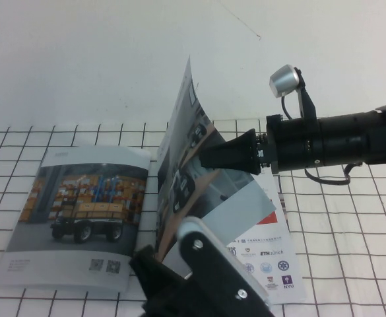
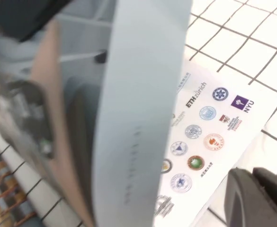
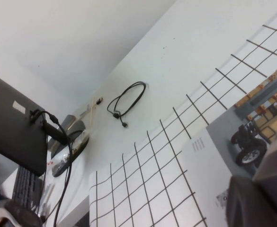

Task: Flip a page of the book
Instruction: Open the closed book

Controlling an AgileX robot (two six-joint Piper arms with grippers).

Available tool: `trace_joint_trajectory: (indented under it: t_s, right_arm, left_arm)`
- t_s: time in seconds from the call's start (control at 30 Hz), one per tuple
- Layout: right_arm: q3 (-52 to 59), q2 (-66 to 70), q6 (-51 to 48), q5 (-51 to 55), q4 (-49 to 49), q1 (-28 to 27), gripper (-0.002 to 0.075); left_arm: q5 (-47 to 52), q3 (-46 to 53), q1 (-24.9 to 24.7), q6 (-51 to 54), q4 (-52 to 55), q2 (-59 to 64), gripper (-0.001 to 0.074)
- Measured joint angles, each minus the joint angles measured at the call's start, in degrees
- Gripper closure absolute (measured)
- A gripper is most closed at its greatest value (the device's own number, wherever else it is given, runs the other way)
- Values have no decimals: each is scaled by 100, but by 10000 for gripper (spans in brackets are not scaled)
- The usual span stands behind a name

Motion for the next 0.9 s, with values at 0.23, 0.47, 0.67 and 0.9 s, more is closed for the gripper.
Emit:
trace_joint_trajectory:
  t_s: [0.23,0.47,0.67,0.9]
  right_arm:
    - [0,0,0,-36,-18,91,714]
    - [-22,0,0,-36,-142,91,714]
    - [-35,0,0,-36,-276,91,714]
    - [-35,0,143,-25,-415,91,714]
  left_arm:
    - [215,12,-399,-2303,1834,1816,737]
    - [1338,12,-403,-3870,2517,3238,737]
    - [2526,-23,-403,-4769,2770,3749,737]
    - [2852,-23,-392,-4794,2869,3795,737]
